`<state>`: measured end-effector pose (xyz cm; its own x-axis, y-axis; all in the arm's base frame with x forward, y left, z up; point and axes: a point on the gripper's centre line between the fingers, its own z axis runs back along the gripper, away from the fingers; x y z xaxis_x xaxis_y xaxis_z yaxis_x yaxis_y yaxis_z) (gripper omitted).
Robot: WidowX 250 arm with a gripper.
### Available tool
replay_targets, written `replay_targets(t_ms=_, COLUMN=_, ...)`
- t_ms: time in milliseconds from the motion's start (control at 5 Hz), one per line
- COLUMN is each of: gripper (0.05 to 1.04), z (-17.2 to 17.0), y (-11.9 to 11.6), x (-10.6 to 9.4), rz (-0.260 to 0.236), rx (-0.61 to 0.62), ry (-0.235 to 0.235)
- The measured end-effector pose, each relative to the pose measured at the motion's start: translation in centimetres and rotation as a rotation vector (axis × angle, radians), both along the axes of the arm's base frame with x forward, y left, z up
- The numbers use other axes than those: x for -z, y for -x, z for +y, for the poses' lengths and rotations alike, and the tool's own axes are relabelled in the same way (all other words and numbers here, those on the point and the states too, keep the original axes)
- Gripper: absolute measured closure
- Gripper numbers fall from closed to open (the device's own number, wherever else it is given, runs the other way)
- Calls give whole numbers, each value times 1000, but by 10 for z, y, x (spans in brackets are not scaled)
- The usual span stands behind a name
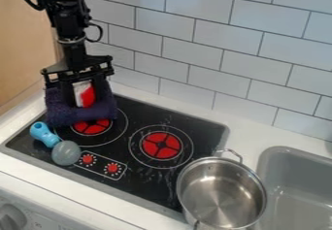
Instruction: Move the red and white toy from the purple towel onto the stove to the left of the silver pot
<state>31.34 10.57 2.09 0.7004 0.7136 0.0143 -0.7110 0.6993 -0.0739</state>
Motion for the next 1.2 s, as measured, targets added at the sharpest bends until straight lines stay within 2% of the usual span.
replay_targets(t_ms=400, gripper=495, z=-1, y=-8, x=-42, rz=-105, rx=8, ry=-67)
replay_targets(t_ms=600, gripper=495, z=-15, y=-9, x=-61, rz=-161, rx=36, ry=-81)
replay_targets(t_ms=1000, gripper=495, z=-75, y=23, x=-61, rz=-172, rx=130, ry=-60)
replay_targets(t_ms=1200, gripper=495, z=-107, y=36, x=-49, rz=-164, rx=145, ry=-36)
